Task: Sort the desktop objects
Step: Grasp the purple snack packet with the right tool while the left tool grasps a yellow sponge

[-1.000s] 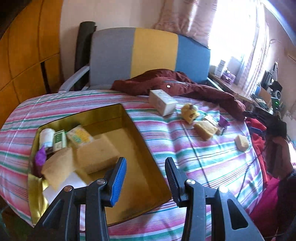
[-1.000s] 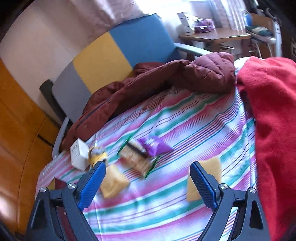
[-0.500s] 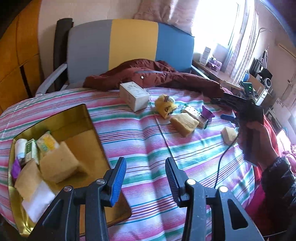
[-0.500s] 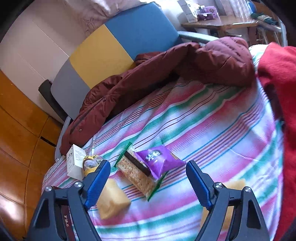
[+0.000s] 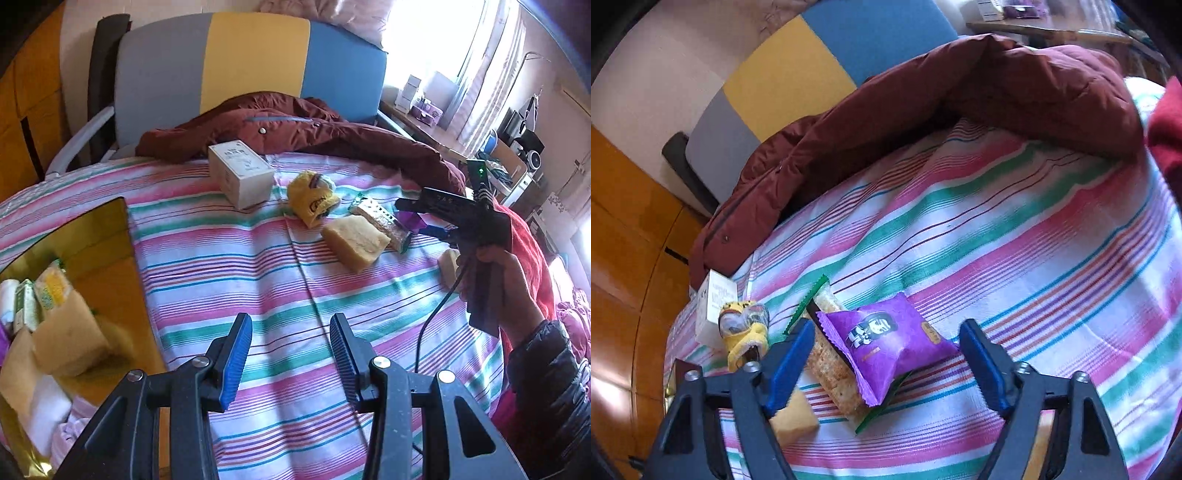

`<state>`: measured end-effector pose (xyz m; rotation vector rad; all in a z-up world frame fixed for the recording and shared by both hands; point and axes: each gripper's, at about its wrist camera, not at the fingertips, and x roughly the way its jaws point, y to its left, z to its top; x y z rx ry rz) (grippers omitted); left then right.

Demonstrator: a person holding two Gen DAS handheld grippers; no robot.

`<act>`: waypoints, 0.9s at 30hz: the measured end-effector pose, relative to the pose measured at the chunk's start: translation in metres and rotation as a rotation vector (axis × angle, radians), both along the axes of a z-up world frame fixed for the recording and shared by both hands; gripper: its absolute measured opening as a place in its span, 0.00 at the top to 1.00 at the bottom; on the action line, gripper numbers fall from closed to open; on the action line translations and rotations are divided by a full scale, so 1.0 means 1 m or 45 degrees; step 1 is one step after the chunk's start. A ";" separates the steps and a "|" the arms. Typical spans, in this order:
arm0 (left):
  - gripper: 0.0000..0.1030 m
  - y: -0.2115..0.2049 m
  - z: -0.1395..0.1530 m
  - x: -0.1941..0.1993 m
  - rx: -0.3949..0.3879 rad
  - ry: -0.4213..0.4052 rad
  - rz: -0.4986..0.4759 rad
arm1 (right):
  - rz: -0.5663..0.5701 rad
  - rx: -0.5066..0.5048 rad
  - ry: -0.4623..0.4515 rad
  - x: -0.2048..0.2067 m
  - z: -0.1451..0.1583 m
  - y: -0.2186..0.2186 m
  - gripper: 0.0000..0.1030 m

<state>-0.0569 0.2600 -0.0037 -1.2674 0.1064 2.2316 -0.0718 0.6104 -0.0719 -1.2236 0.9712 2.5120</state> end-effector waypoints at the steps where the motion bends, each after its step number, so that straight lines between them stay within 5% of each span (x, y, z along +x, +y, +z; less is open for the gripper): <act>1: 0.57 0.003 -0.002 -0.001 0.001 -0.011 -0.005 | 0.018 0.003 -0.013 -0.002 -0.002 -0.001 0.29; 6: 0.57 0.019 -0.008 -0.008 -0.007 -0.042 -0.018 | 0.049 0.026 -0.046 -0.005 -0.006 -0.001 0.45; 27: 0.56 0.087 -0.031 -0.058 0.102 -0.280 0.045 | 0.057 0.213 -0.088 -0.006 0.001 -0.011 0.56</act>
